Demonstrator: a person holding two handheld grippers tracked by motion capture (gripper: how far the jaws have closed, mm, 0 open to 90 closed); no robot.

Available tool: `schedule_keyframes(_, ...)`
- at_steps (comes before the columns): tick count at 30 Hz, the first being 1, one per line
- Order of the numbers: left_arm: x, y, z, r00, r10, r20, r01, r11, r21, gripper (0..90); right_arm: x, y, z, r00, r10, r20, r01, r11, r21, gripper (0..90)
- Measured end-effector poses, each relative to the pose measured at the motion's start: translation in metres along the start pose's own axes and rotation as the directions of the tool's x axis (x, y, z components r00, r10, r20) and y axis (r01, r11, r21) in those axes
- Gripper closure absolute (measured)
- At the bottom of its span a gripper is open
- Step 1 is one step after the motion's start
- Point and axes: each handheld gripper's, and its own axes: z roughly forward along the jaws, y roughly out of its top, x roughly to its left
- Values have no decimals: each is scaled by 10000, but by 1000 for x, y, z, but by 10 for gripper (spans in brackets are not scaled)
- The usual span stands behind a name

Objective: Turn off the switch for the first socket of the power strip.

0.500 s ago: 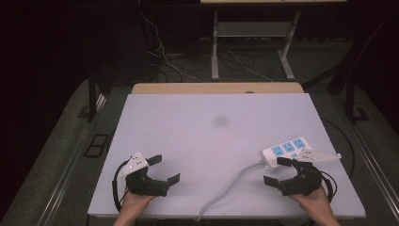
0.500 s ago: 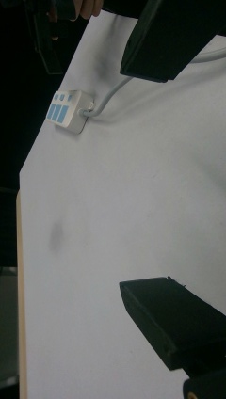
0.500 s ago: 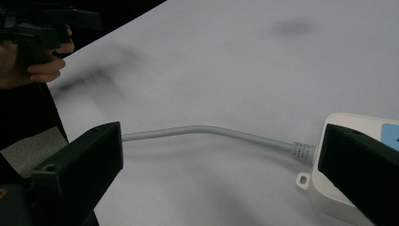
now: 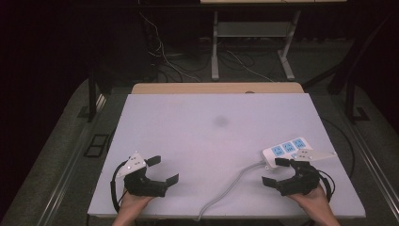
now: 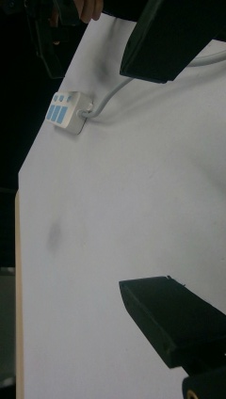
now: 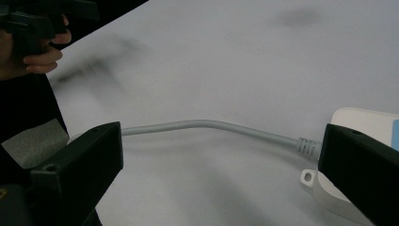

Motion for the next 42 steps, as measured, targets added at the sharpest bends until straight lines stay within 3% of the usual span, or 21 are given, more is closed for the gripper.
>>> schedule_keyframes(9, 0, 1, 2, 10000, -18, 54, 15, 9992, 401, 0, 3, 5, -1, 9999, -61, 112, 57, 9994, 339, 3)
schedule_keyframes(22, -2, 0, 3, 10000, 43, 62, -46, 9991, 420, 0, -1, 13, -10, 9999, 2, 143, -10, 9987, 517, 3)
schedule_keyframes(42, -2, 0, 5, 9999, -7, 122, 1, 9988, 481, 0, -9, 39, -30, 9972, -449, 595, 388, 9943, 993, 4)
